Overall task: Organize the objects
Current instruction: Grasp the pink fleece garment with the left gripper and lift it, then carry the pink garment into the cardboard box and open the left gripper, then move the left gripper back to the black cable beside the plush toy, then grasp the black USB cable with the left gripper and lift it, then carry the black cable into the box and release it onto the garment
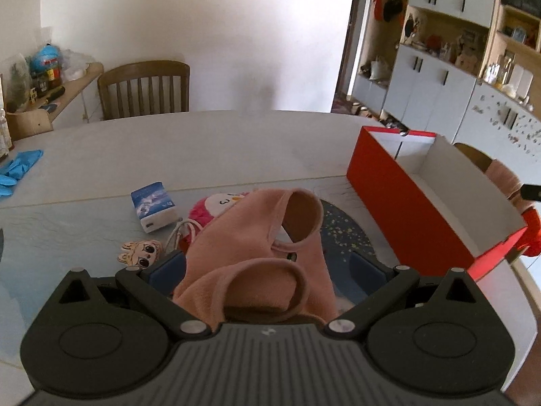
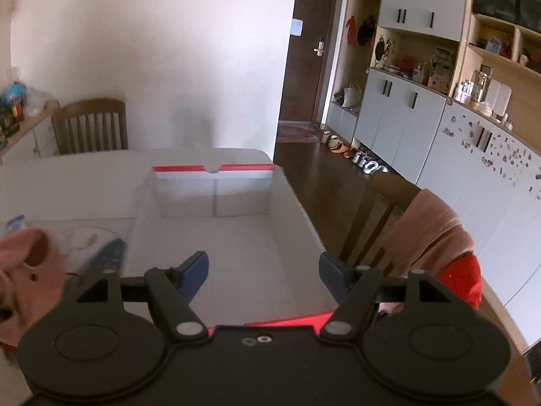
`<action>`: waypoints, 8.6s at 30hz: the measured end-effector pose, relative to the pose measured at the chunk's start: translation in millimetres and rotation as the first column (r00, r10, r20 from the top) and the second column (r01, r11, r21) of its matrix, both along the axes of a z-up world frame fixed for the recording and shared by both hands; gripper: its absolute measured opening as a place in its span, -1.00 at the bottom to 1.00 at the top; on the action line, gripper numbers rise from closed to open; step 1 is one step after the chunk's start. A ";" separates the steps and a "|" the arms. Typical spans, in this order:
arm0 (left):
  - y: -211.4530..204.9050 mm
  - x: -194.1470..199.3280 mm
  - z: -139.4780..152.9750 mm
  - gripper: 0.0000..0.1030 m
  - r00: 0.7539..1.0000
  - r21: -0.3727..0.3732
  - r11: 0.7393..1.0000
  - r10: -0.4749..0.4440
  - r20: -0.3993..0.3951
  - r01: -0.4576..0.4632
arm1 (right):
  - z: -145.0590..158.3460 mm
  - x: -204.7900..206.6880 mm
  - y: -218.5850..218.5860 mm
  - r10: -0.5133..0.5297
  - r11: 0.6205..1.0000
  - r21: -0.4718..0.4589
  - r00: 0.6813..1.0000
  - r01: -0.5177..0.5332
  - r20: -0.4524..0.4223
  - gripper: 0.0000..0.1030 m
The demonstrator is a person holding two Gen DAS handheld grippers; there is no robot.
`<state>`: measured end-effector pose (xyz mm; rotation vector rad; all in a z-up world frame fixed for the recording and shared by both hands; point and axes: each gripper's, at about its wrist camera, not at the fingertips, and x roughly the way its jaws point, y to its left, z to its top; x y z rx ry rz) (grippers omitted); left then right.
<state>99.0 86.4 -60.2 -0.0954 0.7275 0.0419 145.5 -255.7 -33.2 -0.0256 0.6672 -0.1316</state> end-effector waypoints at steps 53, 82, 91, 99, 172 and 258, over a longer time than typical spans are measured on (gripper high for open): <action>-27.7 31.4 62.2 -0.51 0.999 0.070 0.997 0.026 -0.042 -0.023 | -84.9 107.1 -79.3 0.141 0.990 0.056 0.924 -0.130 -0.355 -0.87; -223.7 163.1 88.3 -0.51 0.920 0.104 0.915 -0.391 -0.017 0.390 | -82.6 109.6 -82.7 0.195 0.980 0.115 0.905 -0.164 -0.377 -0.97; -275.2 189.0 11.7 -0.51 0.878 0.119 0.877 -0.441 -0.189 0.466 | -81.5 109.5 -81.3 0.207 0.977 0.123 0.895 -0.172 -0.394 -0.97; -280.5 202.2 -27.3 -0.51 0.840 0.103 0.863 -0.444 -0.312 0.495 | -81.0 108.7 -79.8 0.215 0.976 0.129 0.891 -0.177 -0.400 -0.97; 37.5 -4.5 -31.6 0.98 0.955 0.068 0.972 0.233 -0.182 -0.224 | -79.3 111.1 -67.1 0.146 0.989 0.098 0.889 -0.114 -0.433 -0.93; -245.0 174.1 101.0 -0.77 0.825 0.018 0.829 -0.553 -0.118 0.558 | -79.8 108.7 -62.3 0.189 0.982 0.074 0.882 -0.174 -0.432 -0.93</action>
